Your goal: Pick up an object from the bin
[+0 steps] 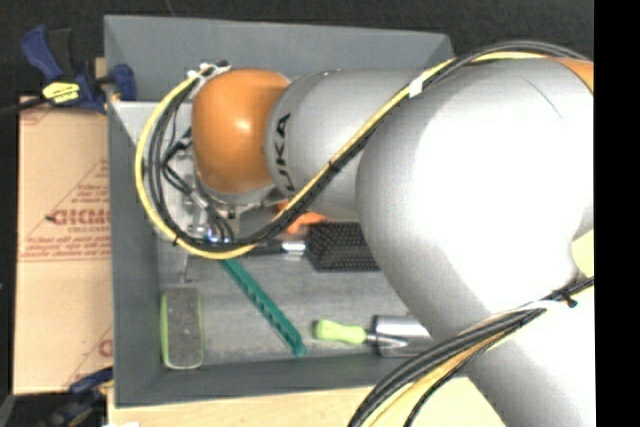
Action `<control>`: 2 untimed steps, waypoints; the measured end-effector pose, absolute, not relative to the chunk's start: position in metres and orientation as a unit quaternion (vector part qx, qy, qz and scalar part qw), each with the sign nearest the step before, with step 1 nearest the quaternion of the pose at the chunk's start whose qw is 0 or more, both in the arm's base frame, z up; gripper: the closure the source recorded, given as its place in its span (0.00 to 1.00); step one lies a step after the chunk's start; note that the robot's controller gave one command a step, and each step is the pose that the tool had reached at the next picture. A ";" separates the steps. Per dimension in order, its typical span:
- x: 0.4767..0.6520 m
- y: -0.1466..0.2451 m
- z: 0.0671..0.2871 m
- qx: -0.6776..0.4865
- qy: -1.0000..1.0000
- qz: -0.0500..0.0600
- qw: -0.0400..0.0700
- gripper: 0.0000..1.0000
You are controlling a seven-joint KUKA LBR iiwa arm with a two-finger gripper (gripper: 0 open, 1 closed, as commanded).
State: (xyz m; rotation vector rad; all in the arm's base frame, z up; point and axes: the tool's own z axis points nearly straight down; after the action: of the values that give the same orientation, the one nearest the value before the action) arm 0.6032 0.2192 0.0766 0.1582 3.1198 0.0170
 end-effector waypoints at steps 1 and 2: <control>0.597 0.222 0.076 0.152 0.988 0.009 0.013 0.00; 0.594 0.185 0.075 0.123 0.992 0.009 0.015 0.00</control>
Offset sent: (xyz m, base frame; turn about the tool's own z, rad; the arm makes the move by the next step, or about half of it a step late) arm -0.0139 -0.0350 -0.0066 0.1449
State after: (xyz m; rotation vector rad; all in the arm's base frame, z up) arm 0.5937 0.1850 0.0751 0.3813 3.0878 0.0294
